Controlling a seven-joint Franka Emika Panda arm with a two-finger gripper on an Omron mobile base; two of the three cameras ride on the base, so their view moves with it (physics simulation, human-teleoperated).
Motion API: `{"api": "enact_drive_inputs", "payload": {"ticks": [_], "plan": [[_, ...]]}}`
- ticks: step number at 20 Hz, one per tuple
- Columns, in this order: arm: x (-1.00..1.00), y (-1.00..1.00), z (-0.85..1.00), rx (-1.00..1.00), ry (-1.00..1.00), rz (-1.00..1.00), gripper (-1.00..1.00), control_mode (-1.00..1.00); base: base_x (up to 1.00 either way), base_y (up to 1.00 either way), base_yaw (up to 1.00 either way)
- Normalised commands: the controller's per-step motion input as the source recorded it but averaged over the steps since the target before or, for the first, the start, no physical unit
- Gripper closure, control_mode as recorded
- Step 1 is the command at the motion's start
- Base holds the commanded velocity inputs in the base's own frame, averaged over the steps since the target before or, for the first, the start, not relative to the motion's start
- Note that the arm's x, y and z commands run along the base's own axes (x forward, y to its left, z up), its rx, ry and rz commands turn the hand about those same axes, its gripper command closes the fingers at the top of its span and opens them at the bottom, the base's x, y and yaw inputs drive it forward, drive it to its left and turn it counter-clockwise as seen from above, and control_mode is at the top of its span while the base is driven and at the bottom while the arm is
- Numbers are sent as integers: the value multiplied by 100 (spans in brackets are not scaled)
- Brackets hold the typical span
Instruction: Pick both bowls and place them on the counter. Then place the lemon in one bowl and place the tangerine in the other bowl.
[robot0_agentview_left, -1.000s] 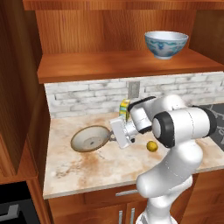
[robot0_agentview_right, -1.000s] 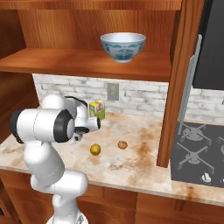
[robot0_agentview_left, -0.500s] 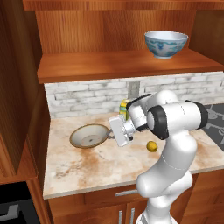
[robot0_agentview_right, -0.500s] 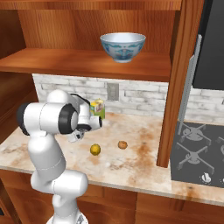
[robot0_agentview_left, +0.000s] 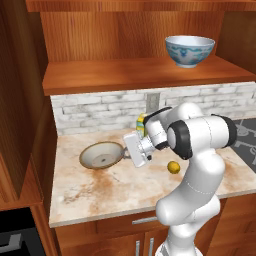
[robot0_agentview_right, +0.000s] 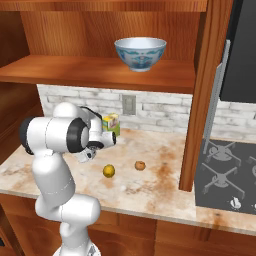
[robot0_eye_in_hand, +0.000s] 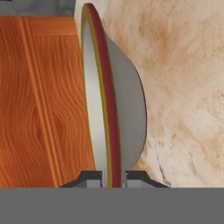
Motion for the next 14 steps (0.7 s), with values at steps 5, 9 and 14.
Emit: {"api": "enact_drive_inputs", "payload": {"ticks": [5,9,14], "plan": [[0,-1,-13,0,0,0,-100,-100,0,0,0],[-8,-4,-12,0,4,0,-100,-100,0,0,0],[-15,-18,0,0,0,0,-100,-100,0,0,0]]}}
